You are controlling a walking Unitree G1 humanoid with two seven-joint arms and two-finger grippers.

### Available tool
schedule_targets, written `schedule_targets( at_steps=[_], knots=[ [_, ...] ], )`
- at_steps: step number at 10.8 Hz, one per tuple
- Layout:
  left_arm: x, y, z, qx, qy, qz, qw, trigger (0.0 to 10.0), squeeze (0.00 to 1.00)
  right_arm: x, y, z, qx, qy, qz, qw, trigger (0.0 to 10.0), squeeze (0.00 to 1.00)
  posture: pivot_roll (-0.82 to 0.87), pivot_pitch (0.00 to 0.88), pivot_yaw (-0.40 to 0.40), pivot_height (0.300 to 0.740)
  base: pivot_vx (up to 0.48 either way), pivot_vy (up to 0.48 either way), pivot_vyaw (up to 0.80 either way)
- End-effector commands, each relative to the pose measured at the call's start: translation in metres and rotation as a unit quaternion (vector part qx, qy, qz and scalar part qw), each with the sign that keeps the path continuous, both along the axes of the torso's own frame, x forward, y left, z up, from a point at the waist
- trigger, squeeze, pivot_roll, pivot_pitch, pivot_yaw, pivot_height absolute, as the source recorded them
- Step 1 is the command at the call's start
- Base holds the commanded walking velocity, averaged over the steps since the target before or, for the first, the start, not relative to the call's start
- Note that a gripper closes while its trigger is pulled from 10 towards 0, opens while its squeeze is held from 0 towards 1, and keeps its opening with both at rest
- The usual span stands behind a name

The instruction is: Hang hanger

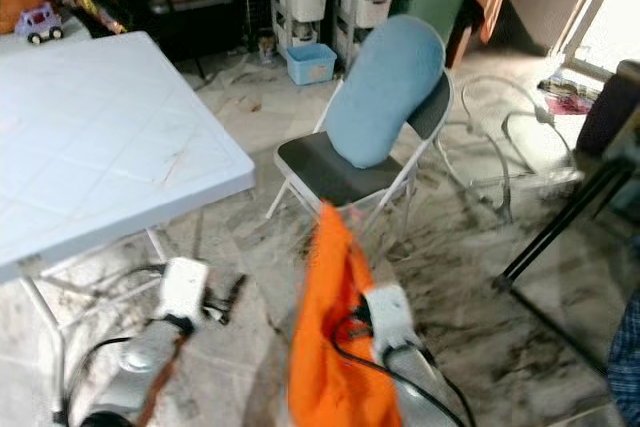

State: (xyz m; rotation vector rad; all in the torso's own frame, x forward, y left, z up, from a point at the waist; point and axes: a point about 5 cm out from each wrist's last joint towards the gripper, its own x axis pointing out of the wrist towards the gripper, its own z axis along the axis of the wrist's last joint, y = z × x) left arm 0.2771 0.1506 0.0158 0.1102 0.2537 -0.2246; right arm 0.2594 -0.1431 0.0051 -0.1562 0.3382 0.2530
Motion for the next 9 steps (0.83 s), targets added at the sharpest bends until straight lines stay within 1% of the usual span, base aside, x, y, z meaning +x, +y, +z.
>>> schedule_targets(
  at_steps=[1,2,3,4,5,6,7,9],
  knots=[
    [0.004,0.004,0.006,-0.014,-0.008,0.027,0.999,10.0,0.0,0.005,0.0,0.002,-0.005,-0.011,0.0,1.0,10.0,0.0,0.07,0.0,-0.04,0.74,0.0,0.0,0.0],
    [0.005,0.003,0.009,-0.008,-0.012,0.013,1.0,10.0,0.0,0.01,-0.002,0.01,0.015,-0.026,-0.027,0.999,10.0,0.0,0.06,0.0,-0.043,0.74,0.0,0.0,0.0],
    [0.007,0.002,0.01,-0.006,-0.014,0.003,1.0,10.0,0.0,0.011,-0.004,0.013,0.012,-0.035,-0.027,0.999,10.0,0.0,0.04,0.0,-0.03,0.74,0.0,0.0,0.0],
    [0.009,0.002,0.011,-0.012,-0.012,0.004,1.0,10.0,0.0,0.01,-0.01,0.011,0.002,-0.035,-0.032,0.999,10.0,0.0,0.03,0.0,-0.02,0.74,0.0,0.0,0.0],
    [0.009,-0.003,0.014,-0.014,-0.013,-0.012,1.0,10.0,0.0,0.011,-0.02,0.012,0.01,-0.038,-0.071,0.997,10.0,0.0,0.01,0.0,-0.008,0.74,0.0,0.0,0.0],
    [0.008,-0.005,0.014,-0.016,-0.011,-0.025,0.999,10.0,0.0,0.01,-0.02,0.012,0.014,-0.041,-0.08,0.996,10.0,0.0,0.0,0.0,0.003,0.74,0.0,0.0,0.0],
    [0.007,-0.006,0.012,-0.014,-0.007,-0.026,1.0,10.0,0.0,0.008,-0.019,0.01,0.012,-0.04,-0.077,0.996,10.0,0.0,-0.01,0.0,0.015,0.74,0.0,0.0,0.0],
    [0.007,-0.01,0.008,-0.014,0.0,-0.027,1.0,10.0,0.0,0.004,-0.024,0.006,0.014,-0.032,-0.095,0.995,10.0,0.0,-0.03,0.0,0.022,0.74,0.0,0.0,0.0]
  ],
)
